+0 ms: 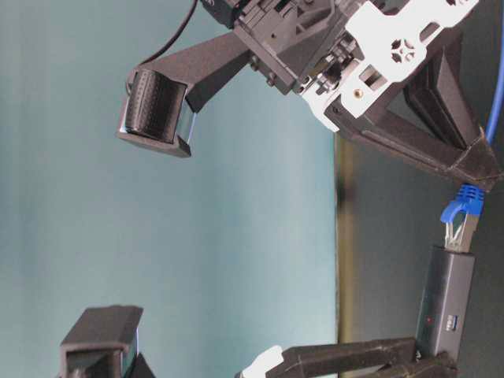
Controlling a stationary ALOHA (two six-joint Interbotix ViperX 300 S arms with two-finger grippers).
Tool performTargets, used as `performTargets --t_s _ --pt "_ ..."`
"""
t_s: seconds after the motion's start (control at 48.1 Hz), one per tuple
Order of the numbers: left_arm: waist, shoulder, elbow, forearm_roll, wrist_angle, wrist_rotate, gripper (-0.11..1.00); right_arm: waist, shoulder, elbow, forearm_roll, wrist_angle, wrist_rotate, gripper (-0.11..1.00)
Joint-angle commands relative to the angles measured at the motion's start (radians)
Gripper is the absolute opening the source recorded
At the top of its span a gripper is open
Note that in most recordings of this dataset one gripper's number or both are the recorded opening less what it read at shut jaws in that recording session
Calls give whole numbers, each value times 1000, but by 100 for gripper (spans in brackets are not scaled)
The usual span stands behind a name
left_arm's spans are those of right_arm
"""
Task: Insert the LAN cable into the hub.
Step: 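Lift both and push the blue plug into the hub's port, then press the right gripper's plug further into the hub port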
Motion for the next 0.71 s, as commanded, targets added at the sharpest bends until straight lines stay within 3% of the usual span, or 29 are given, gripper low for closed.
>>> performTargets --t_s 0.0,0.187,0.416,0.686 --pt "2 5 -37 3 -5 0 29 -2 -5 -35 -2 -3 -3 2" --pt "2 21 -63 5 6 2 29 -9 5 -60 -2 57 0 2" --pt "-2 48 -112 5 144 35 29 -11 9 -80 0 121 6 2" --pt "2 86 -178 5 198 61 29 -17 12 -106 6 209 34 2"
